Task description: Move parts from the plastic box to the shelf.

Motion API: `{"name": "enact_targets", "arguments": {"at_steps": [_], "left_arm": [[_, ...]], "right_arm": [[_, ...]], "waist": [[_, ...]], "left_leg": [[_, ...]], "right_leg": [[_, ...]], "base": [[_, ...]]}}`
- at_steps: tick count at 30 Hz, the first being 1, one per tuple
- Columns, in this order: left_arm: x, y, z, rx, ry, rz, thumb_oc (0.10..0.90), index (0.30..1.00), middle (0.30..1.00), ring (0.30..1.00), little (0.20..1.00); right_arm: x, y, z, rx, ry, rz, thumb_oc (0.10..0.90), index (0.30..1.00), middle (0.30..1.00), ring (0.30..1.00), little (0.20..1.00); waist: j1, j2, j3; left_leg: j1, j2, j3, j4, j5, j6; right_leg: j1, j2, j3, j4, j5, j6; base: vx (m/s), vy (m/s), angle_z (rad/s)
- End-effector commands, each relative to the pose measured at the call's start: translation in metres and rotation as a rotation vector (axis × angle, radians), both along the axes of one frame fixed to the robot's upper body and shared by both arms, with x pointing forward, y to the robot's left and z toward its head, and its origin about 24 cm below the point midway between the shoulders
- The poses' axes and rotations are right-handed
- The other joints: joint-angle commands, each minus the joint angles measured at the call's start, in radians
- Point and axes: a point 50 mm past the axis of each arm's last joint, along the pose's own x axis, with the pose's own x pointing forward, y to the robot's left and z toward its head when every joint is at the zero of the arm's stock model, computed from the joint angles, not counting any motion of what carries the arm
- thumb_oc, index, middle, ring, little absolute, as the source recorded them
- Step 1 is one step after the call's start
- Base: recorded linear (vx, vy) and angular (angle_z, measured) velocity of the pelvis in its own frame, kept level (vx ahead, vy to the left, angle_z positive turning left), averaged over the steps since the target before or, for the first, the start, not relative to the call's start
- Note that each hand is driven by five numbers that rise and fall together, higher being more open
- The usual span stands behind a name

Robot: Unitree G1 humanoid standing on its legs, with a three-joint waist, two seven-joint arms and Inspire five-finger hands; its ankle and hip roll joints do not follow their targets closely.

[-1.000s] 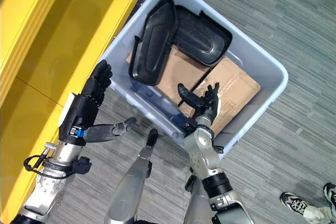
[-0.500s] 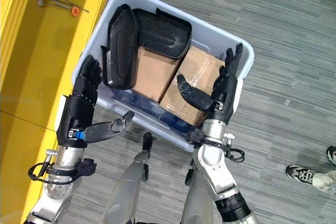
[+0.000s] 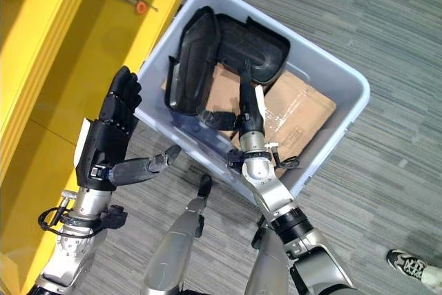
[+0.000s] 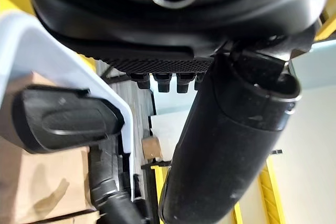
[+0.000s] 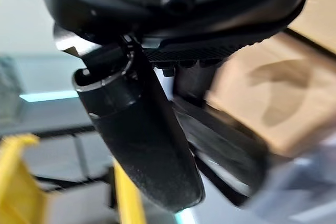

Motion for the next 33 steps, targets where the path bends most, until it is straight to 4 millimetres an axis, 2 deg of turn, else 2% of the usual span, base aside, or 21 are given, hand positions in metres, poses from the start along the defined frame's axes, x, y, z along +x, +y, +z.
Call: {"name": "enact_targets", "arguments": {"at_steps": [1,3,4,5,9,10,12,14,15,18,19,22,26,33], "left_arm": [[-0.013,-0.008,0.042,-0.046,-0.22,-0.105,0.9,1.0,1.0,1.0,1.0],[-0.012,-0.01,0.041,-0.047,-0.219,-0.114,0.9,1.0,1.0,1.0,1.0],[-0.012,-0.01,0.041,-0.048,-0.216,-0.117,0.9,1.0,1.0,1.0,1.0],[-0.012,-0.01,0.041,-0.048,-0.217,-0.117,0.9,1.0,1.0,1.0,1.0],[-0.012,-0.007,0.041,-0.043,-0.221,-0.14,0.9,1.0,1.0,1.0,1.0],[-0.011,-0.007,0.04,-0.034,-0.223,-0.148,0.9,1.0,1.0,1.0,1.0],[-0.011,-0.006,0.04,-0.029,-0.223,-0.156,0.9,1.0,1.0,1.0,1.0],[-0.011,-0.002,0.041,-0.012,-0.221,-0.166,0.9,1.0,1.0,1.0,1.0],[-0.011,-0.002,0.042,-0.012,-0.222,-0.167,0.9,1.0,1.0,1.0,1.0],[-0.011,0.001,0.041,0.012,-0.222,-0.176,0.9,1.0,1.0,1.0,1.0],[-0.011,0.003,0.041,0.028,-0.229,-0.184,0.9,1.0,1.0,1.0,1.0],[-0.009,0.003,0.041,0.043,-0.23,-0.197,0.9,1.0,1.0,1.0,1.0],[-0.006,0.0,0.041,0.048,-0.23,-0.215,0.9,1.0,1.0,1.0,1.0],[-0.002,-0.005,0.045,0.047,-0.228,-0.227,0.9,1.0,1.0,1.0,1.0]], "right_arm": [[-0.02,0.031,0.076,-0.254,-0.504,0.035,0.9,1.0,1.0,1.0,1.0],[-0.019,0.039,0.082,-0.45,-0.571,0.02,0.9,1.0,1.0,1.0,1.0],[-0.02,0.043,0.083,-0.602,-0.628,0.01,0.9,1.0,1.0,1.0,1.0],[-0.02,0.043,0.083,-0.602,-0.629,0.01,0.9,1.0,1.0,1.0,1.0],[-0.013,0.048,0.076,-0.863,-0.698,-0.018,0.9,1.0,1.0,1.0,1.0],[-0.012,0.048,0.074,-0.945,-0.747,-0.046,0.9,1.0,1.0,1.0,1.0],[-0.01,0.046,0.073,-0.988,-0.815,-0.08,0.9,1.0,1.0,1.0,1.0],[-0.008,0.037,0.076,-1.079,-0.959,-0.144,0.9,1.0,1.0,1.0,1.0],[-0.007,0.037,0.076,-1.079,-0.96,-0.144,0.9,1.0,1.0,1.0,1.0],[-0.001,0.03,0.074,-1.152,-0.961,-0.163,0.9,1.0,1.0,1.0,1.0],[0.005,0.027,0.068,-1.187,-0.903,-0.184,0.9,1.0,1.0,1.0,1.0],[0.02,0.015,0.054,-1.18,-0.763,-0.246,0.9,1.0,1.0,1.0,1.0],[0.034,0.003,0.046,-1.172,-0.662,-0.393,0.9,1.0,1.0,1.0,1.0],[0.045,-0.001,0.046,-1.141,-0.554,-0.449,0.9,1.0,1.0,1.0,1.0]], "waist": [[-0.007,0.007,-0.032],[0.007,0.01,-0.031],[0.014,0.01,-0.029],[0.014,0.011,-0.031],[0.041,0.004,-0.029],[0.047,-0.001,-0.024],[0.055,-0.005,-0.023],[0.074,-0.018,-0.023],[0.073,-0.017,-0.024],[0.091,-0.037,-0.023],[0.105,-0.051,-0.023],[0.118,-0.058,-0.022],[0.135,-0.056,-0.022],[0.153,-0.045,-0.022]], "left_leg": [[-0.018,-0.075,0.015,0.018,0.012,0.072],[-0.022,-0.08,0.009,0.014,0.015,0.072],[-0.023,-0.083,0.003,0.014,0.013,0.072],[-0.026,-0.082,0.002,0.012,0.017,0.072],[-0.04,-0.085,-0.009,0.005,0.025,0.07],[-0.04,-0.087,-0.013,0.005,0.022,0.07],[-0.043,-0.086,-0.019,0.003,0.025,0.07],[-0.049,-0.088,-0.034,-0.003,0.03,0.068],[-0.052,-0.087,-0.035,-0.005,0.034,0.069],[-0.048,-0.086,-0.049,-0.018,0.033,0.066],[-0.049,-0.083,-0.057,-0.027,0.034,0.065],[-0.056,-0.08,-0.065,-0.038,0.039,0.066],[-0.082,-0.083,-0.072,-0.04,0.044,0.067],[-0.128,-0.097,-0.075,-0.029,0.052,0.071]], "right_leg": [[0.061,0.019,-0.032,-0.011,0.034,-0.022],[0.061,0.016,-0.041,-0.012,0.034,-0.022],[0.063,0.013,-0.045,-0.009,0.028,-0.02],[0.061,0.014,-0.046,-0.012,0.033,-0.021],[0.062,0.011,-0.065,-0.019,0.033,-0.017],[0.066,0.009,-0.069,-0.015,0.026,-0.015],[0.07,0.009,-0.075,-0.017,0.027,-0.013],[0.081,0.012,-0.097,-0.025,0.026,-0.006],[0.079,0.013,-0.098,-0.029,0.031,-0.007],[0.094,0.017,-0.114,-0.04,0.027,-0.001],[0.099,0.018,-0.126,-0.049,0.029,0.003],[0.1,0.024,-0.136,-0.059,0.032,0.003],[0.091,0.026,-0.155,-0.066,0.036,0.008],[0.067,0.016,-0.176,-0.068,0.047,0.015]], "base": [[-0.01,0.01,0.14],[-0.01,0.017,0.09],[-0.01,0.01,0.11],[-0.02,0.007,0.13],[-0.05,-0.024,0.07],[-0.05,-0.046,0.07],[-0.03,-0.059,0.17],[-0.03,-0.103,0.18],[-0.02,-0.09,0.18],[-0.01,-0.109,0.18],[0.0,-0.158,0.09],[0.0,-0.083,0.18],[0.01,-0.022,0.07],[0.01,0.024,0.08]]}}
